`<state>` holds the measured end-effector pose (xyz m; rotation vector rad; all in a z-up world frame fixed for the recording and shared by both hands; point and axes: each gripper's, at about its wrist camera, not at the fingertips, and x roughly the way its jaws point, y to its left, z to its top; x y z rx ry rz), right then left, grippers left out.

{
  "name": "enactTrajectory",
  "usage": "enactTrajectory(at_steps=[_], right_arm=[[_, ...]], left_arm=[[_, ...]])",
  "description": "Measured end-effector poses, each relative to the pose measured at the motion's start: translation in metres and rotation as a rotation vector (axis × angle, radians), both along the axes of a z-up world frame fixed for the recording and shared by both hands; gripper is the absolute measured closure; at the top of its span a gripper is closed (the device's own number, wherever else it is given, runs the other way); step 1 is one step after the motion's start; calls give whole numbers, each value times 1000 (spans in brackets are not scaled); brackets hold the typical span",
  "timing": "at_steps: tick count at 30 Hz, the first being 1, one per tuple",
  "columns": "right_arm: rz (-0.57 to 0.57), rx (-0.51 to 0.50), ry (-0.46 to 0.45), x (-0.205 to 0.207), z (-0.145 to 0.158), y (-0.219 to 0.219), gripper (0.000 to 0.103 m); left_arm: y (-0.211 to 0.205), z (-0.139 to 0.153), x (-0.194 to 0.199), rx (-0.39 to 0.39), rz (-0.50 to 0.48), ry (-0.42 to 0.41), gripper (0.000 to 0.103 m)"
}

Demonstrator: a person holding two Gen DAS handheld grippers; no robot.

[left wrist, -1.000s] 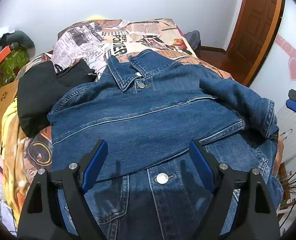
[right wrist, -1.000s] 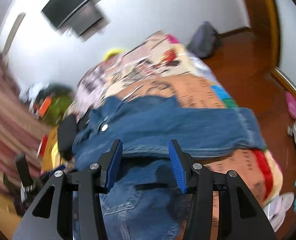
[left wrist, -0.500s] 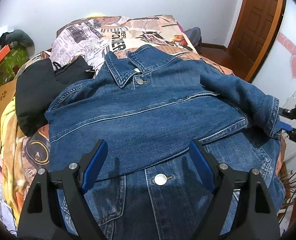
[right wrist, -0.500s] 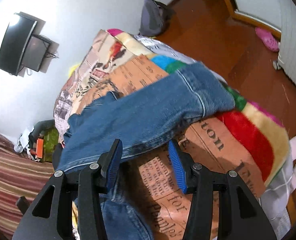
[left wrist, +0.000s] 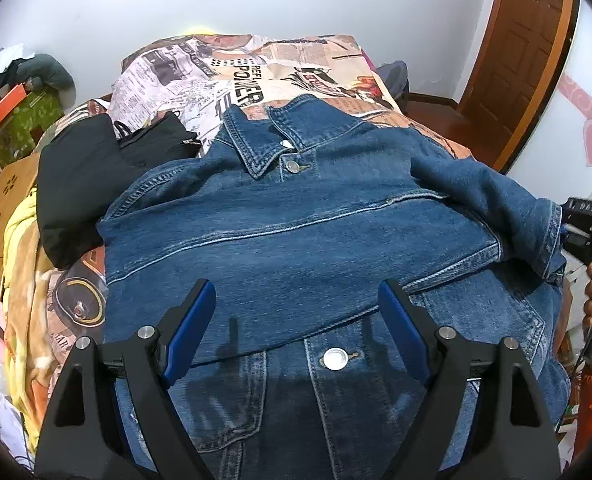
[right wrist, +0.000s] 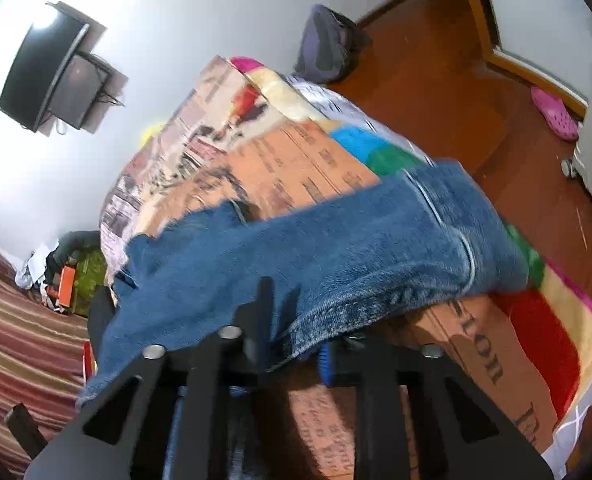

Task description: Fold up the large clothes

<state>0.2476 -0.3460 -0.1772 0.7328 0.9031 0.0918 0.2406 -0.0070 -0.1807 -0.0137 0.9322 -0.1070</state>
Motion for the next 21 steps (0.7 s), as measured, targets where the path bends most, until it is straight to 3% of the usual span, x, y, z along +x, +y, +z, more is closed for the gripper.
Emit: enactTrajectory(at_steps=[6,13,17,21], right_arm=[[37,-55,-155,0,58,15,93],[169,-118,-338,2,128,75,94],[278,-128,-385,9,147,126,94],[392,-121,-370,21,141,180,94]], left_arm=[[11,8,-4,-17,21,-28,20],[31,21,-9,-66,53,-82,20],[44,27,-15,-58,78,-114,20],[59,30,-23,-76,92,-136,20]])
